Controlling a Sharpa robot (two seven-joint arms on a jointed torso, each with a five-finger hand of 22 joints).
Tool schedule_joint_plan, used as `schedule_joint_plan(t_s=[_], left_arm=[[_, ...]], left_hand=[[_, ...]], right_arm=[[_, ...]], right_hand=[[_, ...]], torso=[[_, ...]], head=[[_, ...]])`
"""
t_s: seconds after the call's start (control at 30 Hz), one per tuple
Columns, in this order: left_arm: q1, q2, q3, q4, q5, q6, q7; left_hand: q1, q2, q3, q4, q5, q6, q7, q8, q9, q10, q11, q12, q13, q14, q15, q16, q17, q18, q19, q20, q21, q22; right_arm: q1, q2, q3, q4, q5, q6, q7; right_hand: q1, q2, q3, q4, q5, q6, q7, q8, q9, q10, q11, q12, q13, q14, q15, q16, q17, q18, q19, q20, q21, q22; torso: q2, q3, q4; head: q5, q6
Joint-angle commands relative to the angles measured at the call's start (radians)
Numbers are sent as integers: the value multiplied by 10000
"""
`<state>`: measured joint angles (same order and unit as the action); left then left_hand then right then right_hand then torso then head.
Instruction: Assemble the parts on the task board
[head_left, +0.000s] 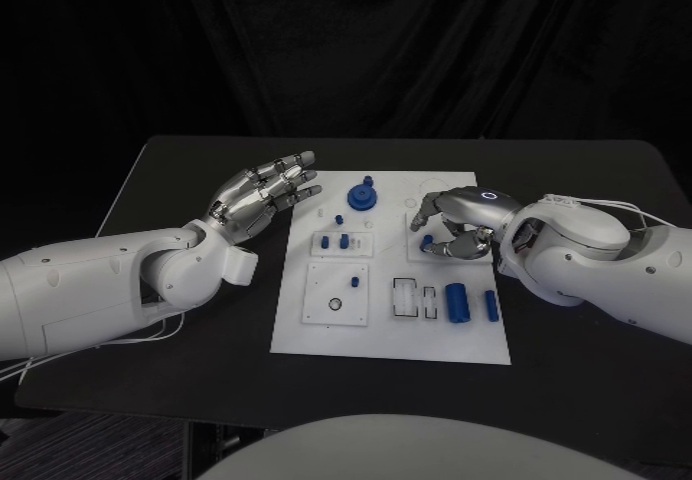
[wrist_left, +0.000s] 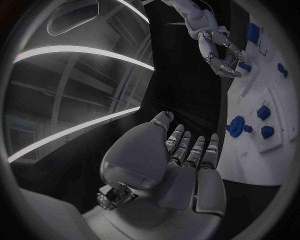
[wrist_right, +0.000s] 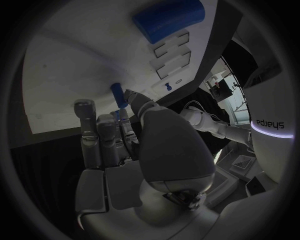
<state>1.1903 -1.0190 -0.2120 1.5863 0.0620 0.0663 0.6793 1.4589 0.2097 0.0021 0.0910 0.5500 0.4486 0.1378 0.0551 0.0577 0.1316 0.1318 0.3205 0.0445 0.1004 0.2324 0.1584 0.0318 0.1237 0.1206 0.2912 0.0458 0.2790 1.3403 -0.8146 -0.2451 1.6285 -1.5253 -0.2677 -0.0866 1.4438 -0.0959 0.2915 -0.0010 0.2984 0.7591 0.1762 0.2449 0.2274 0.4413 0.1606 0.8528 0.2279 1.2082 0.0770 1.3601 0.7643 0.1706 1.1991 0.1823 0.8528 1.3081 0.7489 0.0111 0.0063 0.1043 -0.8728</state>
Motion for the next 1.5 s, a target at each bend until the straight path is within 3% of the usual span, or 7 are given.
schedule_joint_plan(t_s=[0.03, 0.53, 0.67, 1.17, 1.5], left_arm=[[-15, 12, 9, 17, 47, 128, 157], [-33, 35, 9, 8, 47, 167, 91], [-37, 41, 9, 9, 47, 180, 74], [-61, 59, 9, 25, 47, 229, -9], [-76, 24, 9, 10, 47, 206, -38]], left_hand=[[-102, 3, 73, -12, 39, 66, 18, 38, 13, 31, 21, 48, 14, 24, 16, 33, 11, 54, 94, 9, 61, 10], [-106, 1, 92, -18, 46, 77, 21, 41, 15, 32, 17, 55, 15, 24, 17, 35, 10, 52, 110, 10, 67, 26], [-106, 1, 92, -18, 46, 77, 21, 41, 15, 32, 17, 55, 15, 24, 17, 35, 10, 52, 110, 10, 67, 26], [-112, 32, 163, -28, 57, 85, 28, 43, 16, 22, 20, 52, 12, 17, 19, 36, 8, 46, 133, 12, 75, 28], [-114, 42, 196, -33, 59, 100, 33, 45, 18, 25, 25, 68, 14, 21, 24, 47, 9, 42, 144, 13, 79, 36]], right_arm=[[-54, 8, 2, -62, -38, -104, -298], [-254, 89, -3, -212, -41, -66, -200], [-265, 94, -2, -207, -41, -152, -126], [-278, 3, 1, -26, -39, -1062, 85], [-158, -266, 13, 463, 94, -1608, 146]], right_hand=[[-87, 0, 60, 67, 79, 174, 14, 57, -38, 265, -43, 3, -112, 112, -23, 44, 37, -213, 118, -44, 87, 630], [-133, -62, 465, 227, 128, 1080, -47, 362, 0, 1789, -360, 51, -475, 422, -298, 68, 166, -270, 429, -304, 335, 706], [-136, -71, 564, 249, 134, 1178, -105, 405, 35, 2125, -446, 52, -517, 754, -382, 217, 663, -359, 721, -379, 782, 833], [164, 110, 1027, 48, -157, 1889, -370, 1059, 657, 3413, -831, 99, -513, 1152, -721, 220, 1055, -449, 1096, -698, 1231, 969], [196, 89, 1166, -15, -138, 1940, -418, 1185, 857, 3706, -910, -36, -552, 1229, -796, 199, 1112, -467, 1164, -781, 1311, 994]], torso=[[5, -3, -14], [-9, -6, -6], [-6, -7, -10], [-14, -11, -3], [-16, -11, -3]], head=[[16, 2], [25, 2], [34, 2], [53, 2], [137, 2]])
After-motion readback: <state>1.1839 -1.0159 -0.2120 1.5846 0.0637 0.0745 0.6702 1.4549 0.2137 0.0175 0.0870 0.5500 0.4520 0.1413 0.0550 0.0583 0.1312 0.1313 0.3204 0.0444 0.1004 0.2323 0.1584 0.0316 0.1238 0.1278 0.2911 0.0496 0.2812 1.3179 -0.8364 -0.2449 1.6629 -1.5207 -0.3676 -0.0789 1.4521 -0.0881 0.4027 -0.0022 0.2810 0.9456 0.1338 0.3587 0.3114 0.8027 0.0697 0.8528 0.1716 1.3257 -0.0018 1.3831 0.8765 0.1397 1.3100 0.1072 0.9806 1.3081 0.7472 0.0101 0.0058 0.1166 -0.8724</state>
